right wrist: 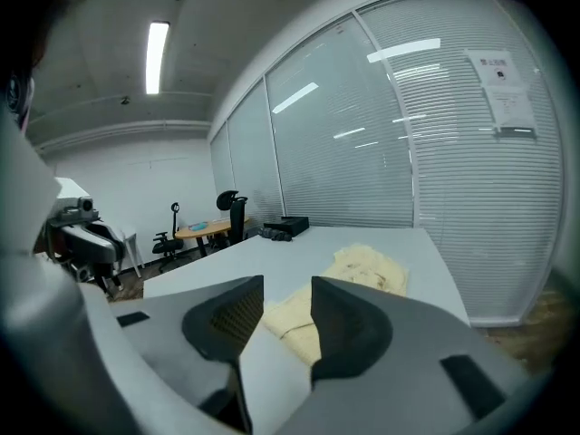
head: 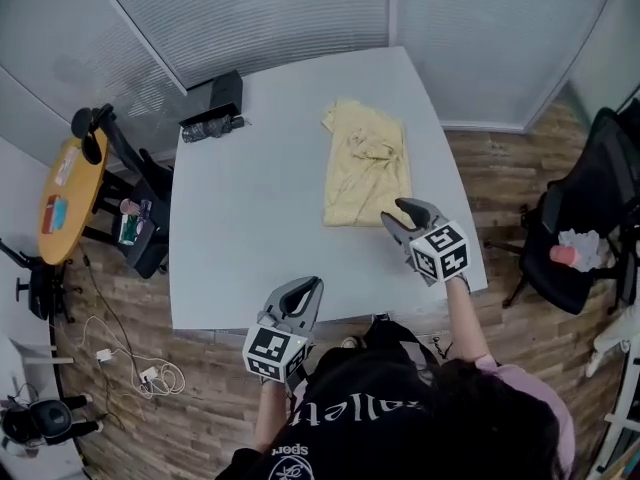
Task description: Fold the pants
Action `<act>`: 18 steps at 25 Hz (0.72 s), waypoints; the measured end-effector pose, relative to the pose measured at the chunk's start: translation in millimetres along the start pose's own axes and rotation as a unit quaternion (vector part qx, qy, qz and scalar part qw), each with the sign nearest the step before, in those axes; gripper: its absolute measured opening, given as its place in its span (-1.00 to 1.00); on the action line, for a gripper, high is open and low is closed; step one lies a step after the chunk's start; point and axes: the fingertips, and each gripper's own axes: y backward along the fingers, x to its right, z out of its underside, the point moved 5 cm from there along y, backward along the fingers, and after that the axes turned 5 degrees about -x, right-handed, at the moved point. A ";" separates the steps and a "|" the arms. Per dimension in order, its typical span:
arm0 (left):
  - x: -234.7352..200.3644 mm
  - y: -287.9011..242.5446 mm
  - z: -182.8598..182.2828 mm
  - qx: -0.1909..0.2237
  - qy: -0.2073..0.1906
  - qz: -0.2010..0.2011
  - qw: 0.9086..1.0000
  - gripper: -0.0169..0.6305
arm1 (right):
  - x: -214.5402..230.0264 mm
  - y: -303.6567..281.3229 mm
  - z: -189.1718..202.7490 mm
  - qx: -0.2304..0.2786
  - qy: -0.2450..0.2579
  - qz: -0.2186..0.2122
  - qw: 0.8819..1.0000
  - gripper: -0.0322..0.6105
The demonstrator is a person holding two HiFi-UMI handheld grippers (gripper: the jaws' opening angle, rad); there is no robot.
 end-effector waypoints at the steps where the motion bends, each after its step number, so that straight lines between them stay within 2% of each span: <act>1: 2.0 3.5 2.9 0.002 -0.001 0.006 1.000 -0.84 | -10.8 9.9 6.5 0.000 -0.006 0.001 1.000 -0.38; 12: 21.9 52.3 31.8 0.017 -0.019 0.058 0.998 -0.84 | -125.4 82.5 53.7 0.019 -0.066 0.013 0.998 -0.69; 18: 39.6 80.5 44.3 0.032 -0.030 0.086 0.995 -0.84 | -185.9 101.1 61.2 0.027 -0.062 0.004 0.998 -0.75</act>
